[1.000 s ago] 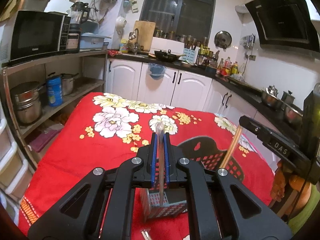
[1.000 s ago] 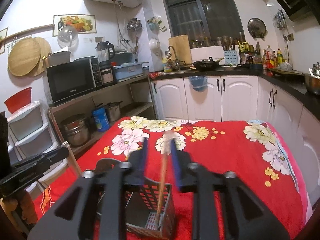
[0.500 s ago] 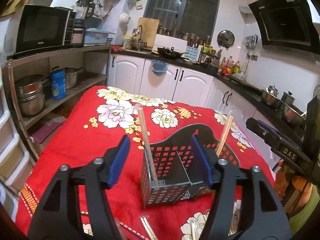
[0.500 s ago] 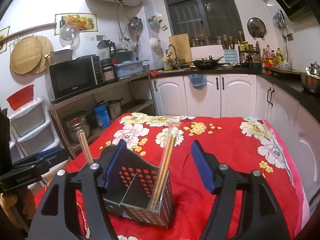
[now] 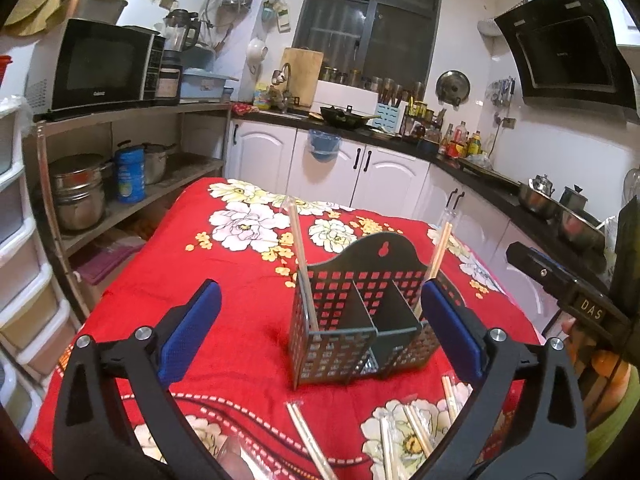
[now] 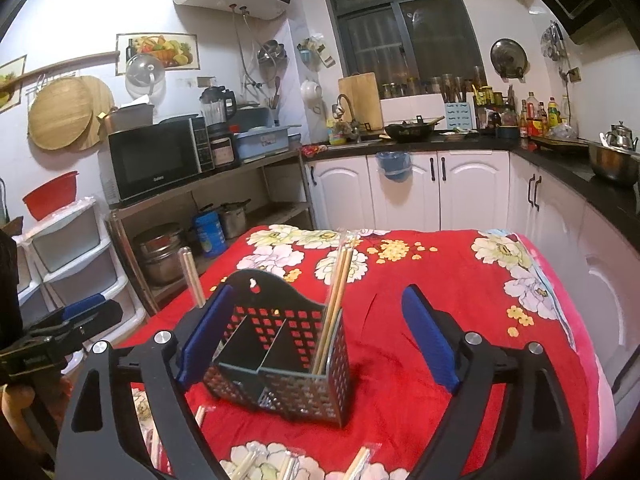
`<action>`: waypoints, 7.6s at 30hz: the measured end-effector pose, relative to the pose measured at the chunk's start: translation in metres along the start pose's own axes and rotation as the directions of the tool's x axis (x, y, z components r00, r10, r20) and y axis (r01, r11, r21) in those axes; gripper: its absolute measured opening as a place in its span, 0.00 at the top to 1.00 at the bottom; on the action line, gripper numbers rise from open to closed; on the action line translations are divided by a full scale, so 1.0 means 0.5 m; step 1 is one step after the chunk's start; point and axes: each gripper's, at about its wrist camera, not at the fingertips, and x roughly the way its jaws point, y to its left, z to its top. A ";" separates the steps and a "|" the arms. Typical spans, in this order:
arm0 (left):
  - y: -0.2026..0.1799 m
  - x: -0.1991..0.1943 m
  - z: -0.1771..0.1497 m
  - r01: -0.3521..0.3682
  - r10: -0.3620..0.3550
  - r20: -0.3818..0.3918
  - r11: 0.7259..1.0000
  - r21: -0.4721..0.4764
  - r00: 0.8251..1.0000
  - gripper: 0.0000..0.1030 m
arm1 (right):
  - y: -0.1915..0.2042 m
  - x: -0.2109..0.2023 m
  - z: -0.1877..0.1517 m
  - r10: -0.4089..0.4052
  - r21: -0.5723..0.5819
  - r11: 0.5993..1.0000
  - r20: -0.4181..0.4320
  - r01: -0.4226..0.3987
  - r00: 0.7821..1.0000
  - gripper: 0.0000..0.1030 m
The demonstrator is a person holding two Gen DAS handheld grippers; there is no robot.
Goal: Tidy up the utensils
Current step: 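Lower the right tool onto another chopstick pair and close it, then carry the chopsticks with the right tool over the caddy and lower them in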
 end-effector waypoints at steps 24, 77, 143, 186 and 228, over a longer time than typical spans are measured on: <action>0.042 -0.084 -0.095 -0.027 0.026 -0.035 0.999 -0.045 0.999 0.11 | 0.070 -0.082 -0.086 0.020 -0.040 0.999 -0.068 -0.023 0.998 0.16; 0.169 -0.005 -0.291 -0.044 -0.104 -0.446 0.950 -0.309 0.889 0.86 | 0.060 0.059 -0.281 0.031 -0.042 0.997 -0.522 -0.062 0.852 0.69; 0.072 -0.075 0.018 0.071 -0.091 -0.124 0.985 -0.155 0.988 0.99 | 0.093 -0.038 -0.041 0.185 -0.039 0.980 -0.174 -0.194 0.967 0.94; -0.055 0.097 0.253 0.006 0.008 0.197 0.998 -0.068 0.980 0.99 | 0.084 -0.033 0.218 0.213 -0.074 0.976 0.179 -0.203 0.960 0.94; -0.015 0.229 0.128 -0.021 0.020 0.220 1.000 0.006 0.975 0.99 | 0.049 0.125 0.112 0.161 -0.058 0.986 0.135 -0.155 0.978 0.94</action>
